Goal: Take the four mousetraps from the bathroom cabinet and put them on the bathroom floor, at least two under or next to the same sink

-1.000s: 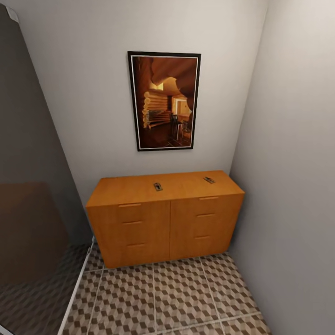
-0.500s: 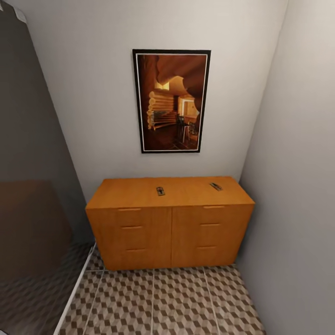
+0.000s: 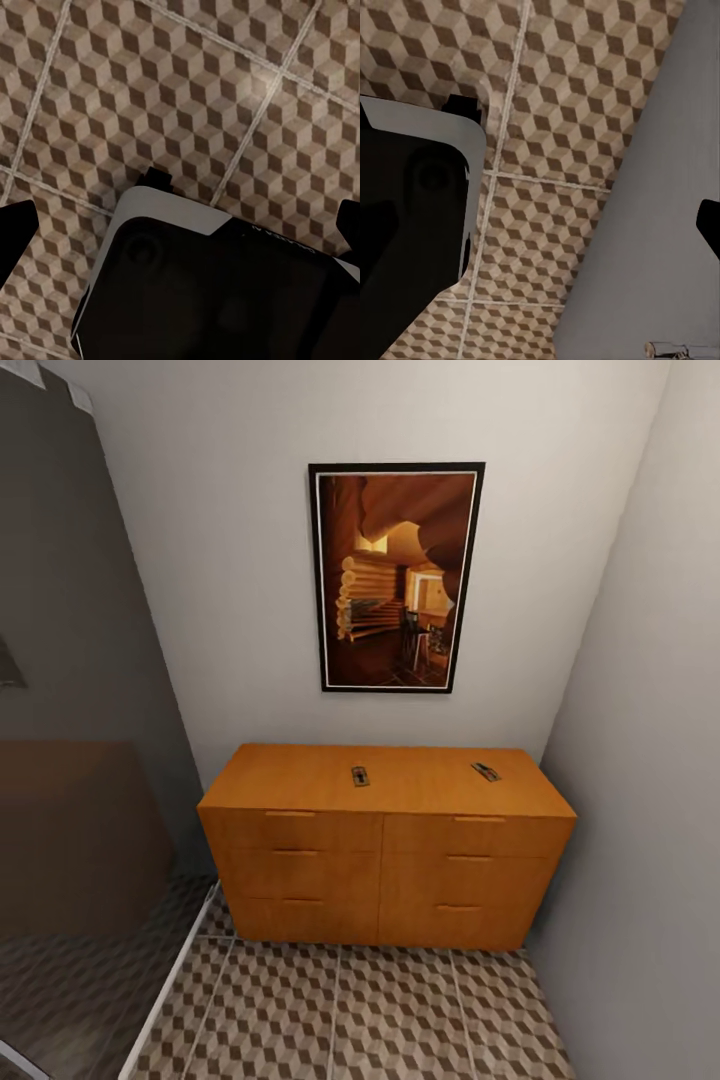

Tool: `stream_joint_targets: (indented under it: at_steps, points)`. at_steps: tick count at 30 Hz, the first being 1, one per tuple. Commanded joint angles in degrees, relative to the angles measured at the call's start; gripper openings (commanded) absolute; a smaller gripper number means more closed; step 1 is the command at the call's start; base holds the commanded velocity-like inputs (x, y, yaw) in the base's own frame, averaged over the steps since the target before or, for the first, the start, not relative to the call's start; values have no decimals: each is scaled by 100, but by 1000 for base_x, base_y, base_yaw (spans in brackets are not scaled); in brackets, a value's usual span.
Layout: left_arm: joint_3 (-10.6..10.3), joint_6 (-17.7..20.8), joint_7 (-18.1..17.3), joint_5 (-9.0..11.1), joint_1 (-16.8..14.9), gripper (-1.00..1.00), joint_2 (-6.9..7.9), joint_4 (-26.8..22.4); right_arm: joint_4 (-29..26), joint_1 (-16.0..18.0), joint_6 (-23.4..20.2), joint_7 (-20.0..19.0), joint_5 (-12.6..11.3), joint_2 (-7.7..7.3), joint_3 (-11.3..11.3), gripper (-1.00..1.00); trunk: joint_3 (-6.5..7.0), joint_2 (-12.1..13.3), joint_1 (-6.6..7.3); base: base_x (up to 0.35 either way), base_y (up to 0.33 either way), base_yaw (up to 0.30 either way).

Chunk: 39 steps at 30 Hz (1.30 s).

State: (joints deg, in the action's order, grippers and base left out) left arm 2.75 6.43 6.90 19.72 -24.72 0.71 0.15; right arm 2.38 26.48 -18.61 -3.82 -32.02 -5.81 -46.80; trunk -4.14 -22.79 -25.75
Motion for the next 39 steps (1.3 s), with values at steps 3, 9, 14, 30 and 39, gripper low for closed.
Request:
stream_joint_targets:
  at_steps: [3, 9, 14, 30, 39]
  points:
    - [25, 16, 14, 14, -6, 100, 0, 2, 8, 7, -12, -31, -32, 1, -49, 100, -13, -13, -4, 13, -14, 28]
    - [24, 16, 14, 14, -6, 100, 1, 3, 8, 7, -12, -31, -32, 1, -49, 100, -13, -13, -4, 5, -6, 11]
    - [-5, -34, -20, 47, -19, 100, 24, 31, -25, 40, 22, -23, -49, -15, -75, 100, -12, -13, -4, 1, -1, 2]
    - [-53, 172, 76, 145, -108, 100, -91, 148, -70, -107, 32, -175, 104, -13, 38, 100, -13, -13, -4, 0, 0, 0]
    - [28, 24, -87, 42, -20, 100, 23, 132, -77, 93, 174, -168, -76, -10, -34, 100, -13, -13, -4, 1, 0, 0]
